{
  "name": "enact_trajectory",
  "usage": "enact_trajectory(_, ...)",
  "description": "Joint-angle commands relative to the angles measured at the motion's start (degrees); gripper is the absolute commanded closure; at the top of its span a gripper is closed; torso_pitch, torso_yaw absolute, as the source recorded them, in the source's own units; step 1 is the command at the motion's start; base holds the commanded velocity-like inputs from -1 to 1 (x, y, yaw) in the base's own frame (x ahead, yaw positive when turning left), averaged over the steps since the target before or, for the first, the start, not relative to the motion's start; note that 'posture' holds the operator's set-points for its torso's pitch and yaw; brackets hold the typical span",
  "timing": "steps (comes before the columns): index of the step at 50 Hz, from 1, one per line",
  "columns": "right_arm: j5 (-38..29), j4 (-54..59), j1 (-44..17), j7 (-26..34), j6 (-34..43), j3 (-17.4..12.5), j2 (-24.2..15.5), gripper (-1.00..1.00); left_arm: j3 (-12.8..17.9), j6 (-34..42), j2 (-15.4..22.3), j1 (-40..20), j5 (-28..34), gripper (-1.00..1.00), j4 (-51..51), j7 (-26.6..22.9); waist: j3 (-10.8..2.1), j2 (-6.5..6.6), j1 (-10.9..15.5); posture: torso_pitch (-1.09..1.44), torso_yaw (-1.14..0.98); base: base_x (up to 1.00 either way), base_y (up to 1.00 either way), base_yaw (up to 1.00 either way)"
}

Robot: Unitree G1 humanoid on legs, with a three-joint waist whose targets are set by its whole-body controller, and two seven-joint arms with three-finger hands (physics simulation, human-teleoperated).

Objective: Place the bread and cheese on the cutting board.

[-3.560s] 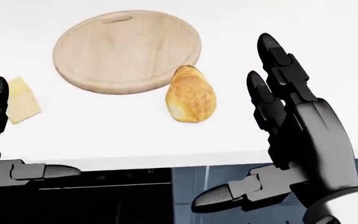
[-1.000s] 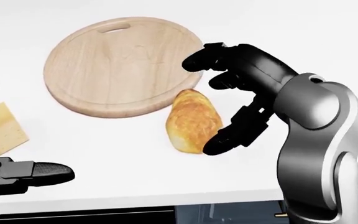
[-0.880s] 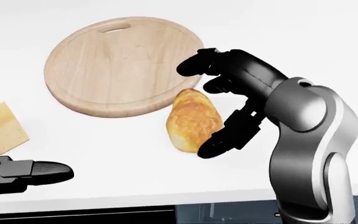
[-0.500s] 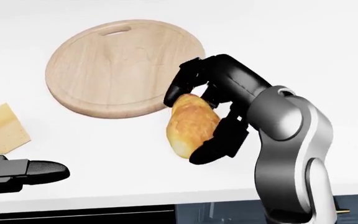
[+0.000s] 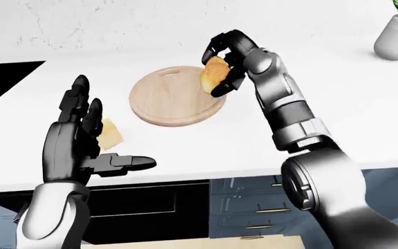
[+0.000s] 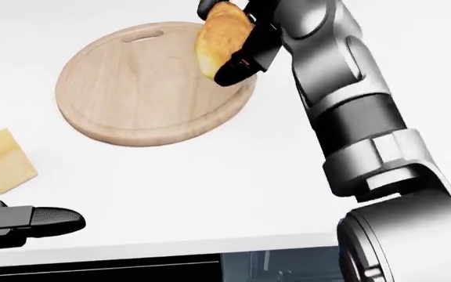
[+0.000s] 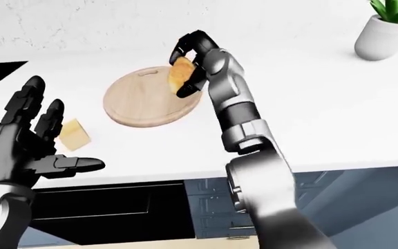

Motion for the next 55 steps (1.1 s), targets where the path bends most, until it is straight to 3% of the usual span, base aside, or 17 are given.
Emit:
enact_trajectory(1,1.78,4.37,-5.28,-7.09,-6.96,-0.17,-0.37,1.00,0.47,-1.28,0.56,-1.10,-0.10,-1.00,-1.63,-0.04,-1.60,0.23,-0.06,0.00,0.00,0.00,0.00,0.00)
enact_trajectory(3,0.73,13.23,-8.63,-13.78,-11.48,0.67,0.04,1.00,1.40,-0.84,0.87,-1.17,-0.43,-1.00,-1.87,-0.33,-1.55,0.31,-0.02,0.00,0.00,0.00,0.00,0.00)
enact_trajectory(8,0.70,19.48,-11.79,-21.80,-11.53,-0.82,1.36,1.00,2.02,-1.31,0.81,-0.26,-0.71,-1.00,-1.91,-0.70,-1.31,0.35,0.19,0.00,0.00,0.00,0.00,0.00)
enact_trajectory(14,1.05,21.09,-14.78,-26.50,-10.02,-2.77,1.98,1.00,2.74,-1.55,1.09,-0.39,-1.13,-1.00,-1.25,-0.92,-0.98,0.23,0.53,0.00,0.00,0.00,0.00,0.00)
enact_trajectory(19,-0.21,21.84,-12.73,-30.28,-10.79,-3.00,2.60,1.00,3.02,-2.19,1.21,-0.27,-1.40,-1.00,-0.57,-0.95,-0.81,0.06,0.60,0.00,0.00,0.00,0.00,0.00)
enact_trajectory(26,-0.83,22.20,-8.87,-32.17,-11.13,-4.03,3.64,1.00,3.40,-1.85,1.54,-0.32,-1.87,-1.00,-0.80,-0.88,-1.10,-0.25,0.77,0.00,0.00,0.00,0.00,0.00)
enact_trajectory(39,-0.93,22.24,-7.63,-31.92,-11.34,-4.06,4.82,1.00,4.14,-1.98,1.68,0.11,-2.55,-1.00,-0.97,-0.89,-0.95,-0.08,0.82,0.00,0.00,0.00,0.00,0.00)
enact_trajectory(42,-1.04,22.24,-7.48,-31.67,-11.10,-4.01,4.98,0.42,4.24,-2.26,1.67,0.33,-2.59,-1.00,-0.88,-0.90,-1.05,-0.13,0.81,0.00,0.00,0.00,0.00,0.00)
enact_trajectory(44,-1.22,22.25,-7.38,-31.49,-10.97,-3.90,5.07,-0.38,4.27,-2.24,1.66,0.34,-2.64,-1.00,-0.87,-0.85,-1.11,-0.15,0.83,0.00,0.00,0.00,0.00,0.00)
enact_trajectory(46,-1.39,22.29,-7.19,-31.48,-11.00,-3.85,5.13,-0.86,4.27,-2.25,1.66,0.34,-2.68,-1.00,-0.81,-0.80,-1.14,-0.15,0.86,0.00,0.00,0.00,0.00,0.00)
enact_trajectory(48,-1.59,22.30,-6.97,-31.43,-10.97,-3.77,5.19,-1.00,4.39,-2.31,1.68,0.44,-2.75,-1.00,-0.84,-0.84,-1.13,-0.14,0.89,0.00,0.00,0.00,0.00,0.00)
enact_trajectory(55,-2.07,22.31,-6.79,-30.98,-10.42,-3.66,5.33,-1.00,4.56,-2.28,1.77,0.43,-2.93,-1.00,-0.88,-0.78,-1.12,-0.14,0.90,0.00,0.00,0.00,0.00,0.00)
